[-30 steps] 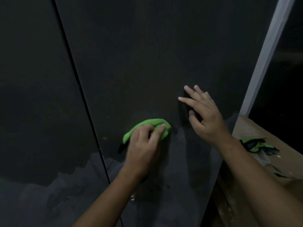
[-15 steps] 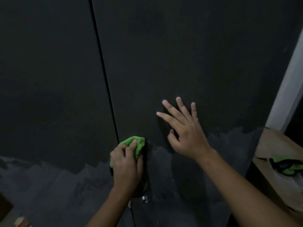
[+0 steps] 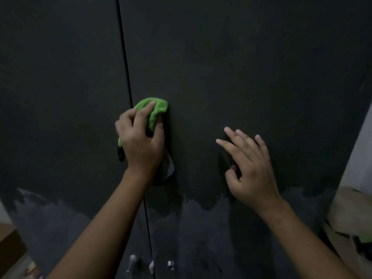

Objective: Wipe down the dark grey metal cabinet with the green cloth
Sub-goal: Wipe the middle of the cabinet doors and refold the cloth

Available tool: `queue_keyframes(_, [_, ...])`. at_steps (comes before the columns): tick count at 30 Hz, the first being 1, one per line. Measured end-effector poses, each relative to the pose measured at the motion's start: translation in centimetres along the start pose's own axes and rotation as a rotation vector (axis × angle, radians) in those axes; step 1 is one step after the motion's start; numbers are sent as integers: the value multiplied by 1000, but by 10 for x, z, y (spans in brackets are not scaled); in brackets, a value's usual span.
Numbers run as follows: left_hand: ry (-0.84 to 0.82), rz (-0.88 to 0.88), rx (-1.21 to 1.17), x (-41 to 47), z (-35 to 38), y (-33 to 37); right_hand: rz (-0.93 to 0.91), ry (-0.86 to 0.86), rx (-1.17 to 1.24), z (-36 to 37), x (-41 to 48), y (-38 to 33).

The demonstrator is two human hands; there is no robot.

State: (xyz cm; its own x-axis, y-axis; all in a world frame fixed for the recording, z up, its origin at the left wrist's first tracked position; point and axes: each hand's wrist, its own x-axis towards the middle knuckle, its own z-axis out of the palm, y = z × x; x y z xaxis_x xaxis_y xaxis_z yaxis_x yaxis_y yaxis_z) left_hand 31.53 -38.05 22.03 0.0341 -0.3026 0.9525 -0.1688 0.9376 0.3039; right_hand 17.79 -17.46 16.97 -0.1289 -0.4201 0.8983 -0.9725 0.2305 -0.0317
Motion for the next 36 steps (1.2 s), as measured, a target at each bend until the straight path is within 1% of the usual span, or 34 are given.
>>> queue_keyframes(3, [2, 13, -23, 33, 9, 29, 41, 58, 37, -11, 15, 5])
queue_keyframes(5, [-17, 15, -40, 39, 17, 48, 89, 104, 74, -19, 23, 10])
queue_keyframes(8, [-93, 76, -51, 24, 32, 75, 132, 164, 119, -32, 28, 20])
queue_keyframes(11, [-172, 194, -61, -14, 48, 104, 102, 186, 208, -42, 26, 26])
queue_keyframes(13, [-282, 273, -107, -41, 54, 122, 69, 186, 308, -45, 19, 27])
queue_keyframes(17, [-608, 353, -252, -88, 55, 140, 106, 148, 432, -48, -5, 31])
queue_keyframes(18, [-658, 368, -258, -96, 57, 139, 119, 131, 441, -49, -12, 33])
queue_keyframes(20, [-670, 388, -259, -104, 62, 133, 147, 137, 413, -52, -28, 40])
queue_keyframes(21, [-642, 371, -291, -105, 65, 131, 165, 160, 384, -53, -36, 43])
queue_keyframes(23, [-582, 271, -398, -102, 68, 131, 201, 175, 344, -56, -51, 50])
queue_keyframes(25, [-578, 186, -488, -98, 71, 140, 227, 76, 377, -59, -63, 54])
queue_keyframes(28, [-639, 147, -550, -96, 74, 163, 221, -109, 432, -64, -75, 56])
queue_keyframes(30, [-721, 117, -628, -99, 76, 175, 243, -147, 337, -63, -78, 60])
queue_keyframes(31, [-792, 80, -693, -100, 75, 180, 276, -116, 223, -62, -79, 63])
queue_keyframes(33, [-974, -5, -826, -100, 73, 186, 327, 35, -31, -58, -81, 75])
queue_keyframes(34, [-1050, -11, -865, -100, 72, 188, 322, 115, -105, -56, -85, 83])
queue_keyframes(36, [-1146, 73, -824, -99, 71, 187, 296, 198, -175, -55, -97, 100])
